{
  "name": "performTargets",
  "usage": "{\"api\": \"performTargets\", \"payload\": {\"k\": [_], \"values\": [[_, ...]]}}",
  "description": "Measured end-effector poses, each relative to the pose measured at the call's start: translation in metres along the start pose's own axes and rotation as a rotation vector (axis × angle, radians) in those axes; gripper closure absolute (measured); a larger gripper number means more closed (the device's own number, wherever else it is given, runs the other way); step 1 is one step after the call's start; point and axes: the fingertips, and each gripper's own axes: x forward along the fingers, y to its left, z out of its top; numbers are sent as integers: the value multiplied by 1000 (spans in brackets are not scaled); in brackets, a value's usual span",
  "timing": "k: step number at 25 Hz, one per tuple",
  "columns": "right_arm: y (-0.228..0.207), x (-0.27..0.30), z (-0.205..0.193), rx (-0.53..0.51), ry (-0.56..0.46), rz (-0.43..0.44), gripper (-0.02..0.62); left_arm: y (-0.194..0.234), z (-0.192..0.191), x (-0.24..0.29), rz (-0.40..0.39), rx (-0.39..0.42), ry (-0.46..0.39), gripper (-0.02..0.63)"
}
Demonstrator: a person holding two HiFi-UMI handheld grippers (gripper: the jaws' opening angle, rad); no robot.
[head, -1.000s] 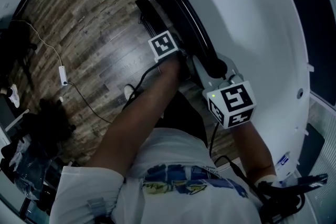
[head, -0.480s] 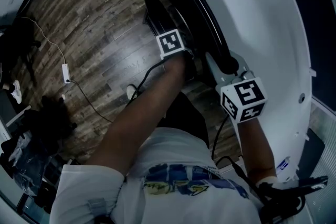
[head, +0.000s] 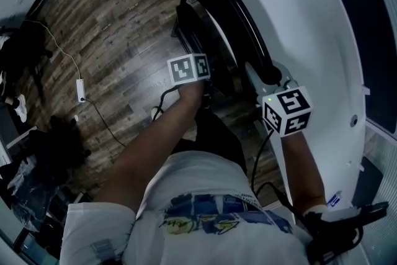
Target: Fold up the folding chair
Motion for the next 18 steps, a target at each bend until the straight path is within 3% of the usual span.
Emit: {"api": "performTargets", "payload": {"k": [6, 13, 16, 18], "values": [[11, -6, -1, -32, 12, -9, 500, 5, 6, -67, -171, 16, -86, 403], [-10, -6, -7, -18, 63, -48, 464, -5, 30, -142, -257, 173, -203, 426], [-16, -24, -5, -11, 72, -100, 408, -9, 35, -184, -304, 254, -254, 426], [-15, -28, -3, -15, 71, -141, 408, -3, 42, -214, -336, 296, -296, 426]]}}
